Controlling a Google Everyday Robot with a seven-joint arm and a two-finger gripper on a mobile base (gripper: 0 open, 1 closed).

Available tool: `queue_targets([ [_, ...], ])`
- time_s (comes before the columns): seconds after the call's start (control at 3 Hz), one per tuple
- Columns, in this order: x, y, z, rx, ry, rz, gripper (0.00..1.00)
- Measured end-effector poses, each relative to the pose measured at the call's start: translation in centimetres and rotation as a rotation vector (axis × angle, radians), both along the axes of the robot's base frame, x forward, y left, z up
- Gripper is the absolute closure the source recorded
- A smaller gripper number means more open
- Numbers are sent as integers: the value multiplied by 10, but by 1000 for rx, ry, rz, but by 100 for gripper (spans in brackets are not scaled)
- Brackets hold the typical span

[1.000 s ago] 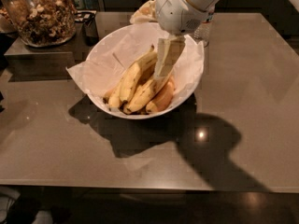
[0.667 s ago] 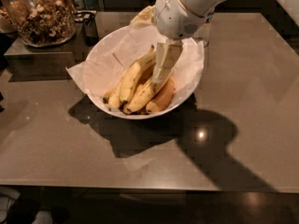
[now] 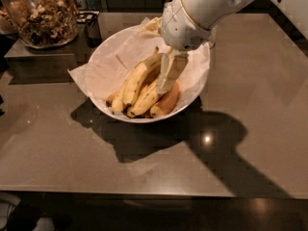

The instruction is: Pick banana from white bowl

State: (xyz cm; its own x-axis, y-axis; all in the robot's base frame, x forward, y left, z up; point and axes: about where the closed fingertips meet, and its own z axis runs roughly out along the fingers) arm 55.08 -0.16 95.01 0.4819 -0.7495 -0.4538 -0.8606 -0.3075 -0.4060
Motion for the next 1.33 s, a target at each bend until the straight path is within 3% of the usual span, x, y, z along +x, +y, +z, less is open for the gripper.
queue_targets([
  [0.67, -6, -5, -21, 31, 59, -41, 18],
  [1.0, -7, -6, -27, 27, 81, -30, 19],
  [1.33, -10, -4, -33, 22, 107, -8, 38],
])
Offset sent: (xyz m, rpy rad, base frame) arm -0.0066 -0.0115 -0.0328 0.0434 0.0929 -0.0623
